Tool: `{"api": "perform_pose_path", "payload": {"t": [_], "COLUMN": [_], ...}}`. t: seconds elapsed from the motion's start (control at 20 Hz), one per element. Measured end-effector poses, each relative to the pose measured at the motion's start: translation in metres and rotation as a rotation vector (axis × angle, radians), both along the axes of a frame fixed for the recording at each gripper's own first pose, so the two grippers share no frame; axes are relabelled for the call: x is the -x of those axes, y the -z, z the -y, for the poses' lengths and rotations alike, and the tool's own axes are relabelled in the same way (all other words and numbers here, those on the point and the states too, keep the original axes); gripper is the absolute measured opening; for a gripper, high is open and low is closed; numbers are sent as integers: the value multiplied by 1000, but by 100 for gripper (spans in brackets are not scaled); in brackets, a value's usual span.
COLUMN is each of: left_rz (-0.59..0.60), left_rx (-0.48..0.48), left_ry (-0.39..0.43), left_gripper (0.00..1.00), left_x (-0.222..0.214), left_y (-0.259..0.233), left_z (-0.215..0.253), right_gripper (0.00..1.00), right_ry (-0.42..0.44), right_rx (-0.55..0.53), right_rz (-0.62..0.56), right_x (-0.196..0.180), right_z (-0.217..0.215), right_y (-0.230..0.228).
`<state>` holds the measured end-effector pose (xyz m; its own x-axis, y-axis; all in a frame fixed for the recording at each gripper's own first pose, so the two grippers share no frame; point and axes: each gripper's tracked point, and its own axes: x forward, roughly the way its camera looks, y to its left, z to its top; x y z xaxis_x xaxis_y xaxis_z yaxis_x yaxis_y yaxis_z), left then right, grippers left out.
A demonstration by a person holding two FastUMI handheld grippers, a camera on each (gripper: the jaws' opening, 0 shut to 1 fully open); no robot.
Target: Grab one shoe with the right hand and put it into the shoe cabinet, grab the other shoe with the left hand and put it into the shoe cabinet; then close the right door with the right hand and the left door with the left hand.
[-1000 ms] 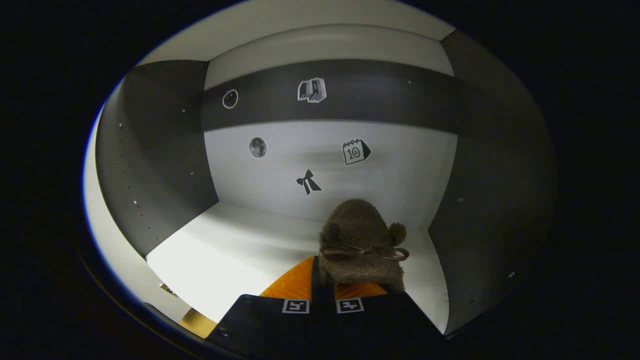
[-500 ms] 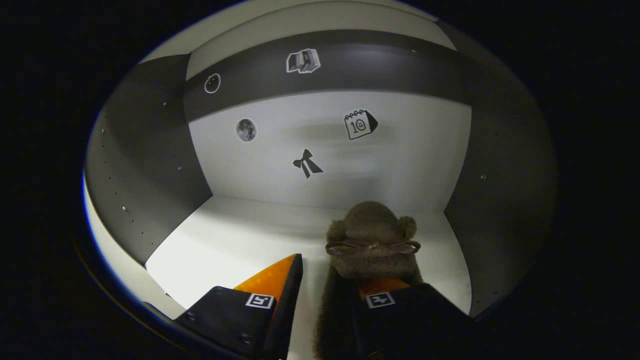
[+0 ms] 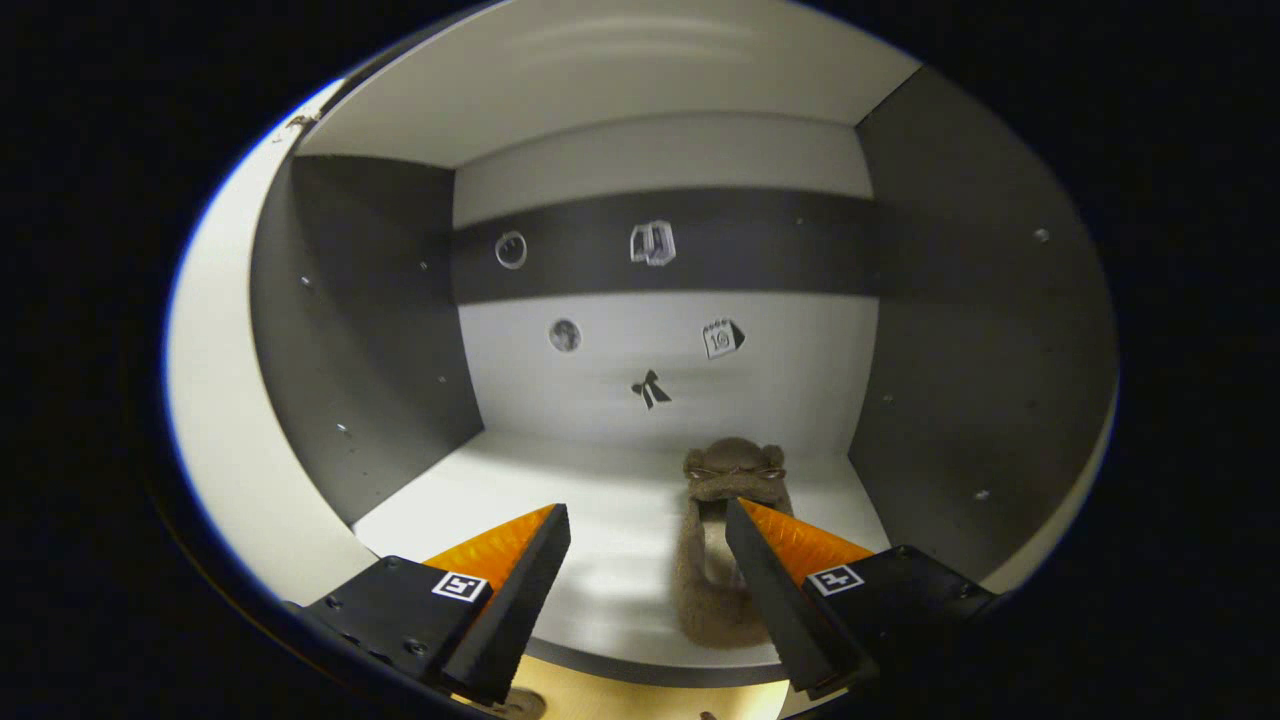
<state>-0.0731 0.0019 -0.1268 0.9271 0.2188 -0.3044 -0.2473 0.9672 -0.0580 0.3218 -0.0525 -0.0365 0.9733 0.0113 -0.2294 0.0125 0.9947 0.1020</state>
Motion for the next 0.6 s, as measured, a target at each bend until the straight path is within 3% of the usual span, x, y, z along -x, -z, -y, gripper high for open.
{"api": "perform_pose_path", "payload": {"t": [0.15, 0.3, 0.45, 0.6], "left_rz": [11, -24, -97, -135], "left_rx": [98, 190, 256, 247], "left_ry": [69, 122, 181, 167], "left_gripper": [94, 94, 95, 95], "left_x": [1, 1, -2, -9], "left_y": [21, 57, 103, 140], "left_z": [1, 1, 5, -2], "right_gripper": [100, 98, 98, 98], "right_ry": [19, 51, 54, 81], "right_rx": [64, 155, 137, 82], "right_rz": [157, 235, 278, 283], "right_x": [69, 140, 204, 256], "right_z": [-2, -2, -11, -13], "right_y": [-42, -62, -64, -50]}}
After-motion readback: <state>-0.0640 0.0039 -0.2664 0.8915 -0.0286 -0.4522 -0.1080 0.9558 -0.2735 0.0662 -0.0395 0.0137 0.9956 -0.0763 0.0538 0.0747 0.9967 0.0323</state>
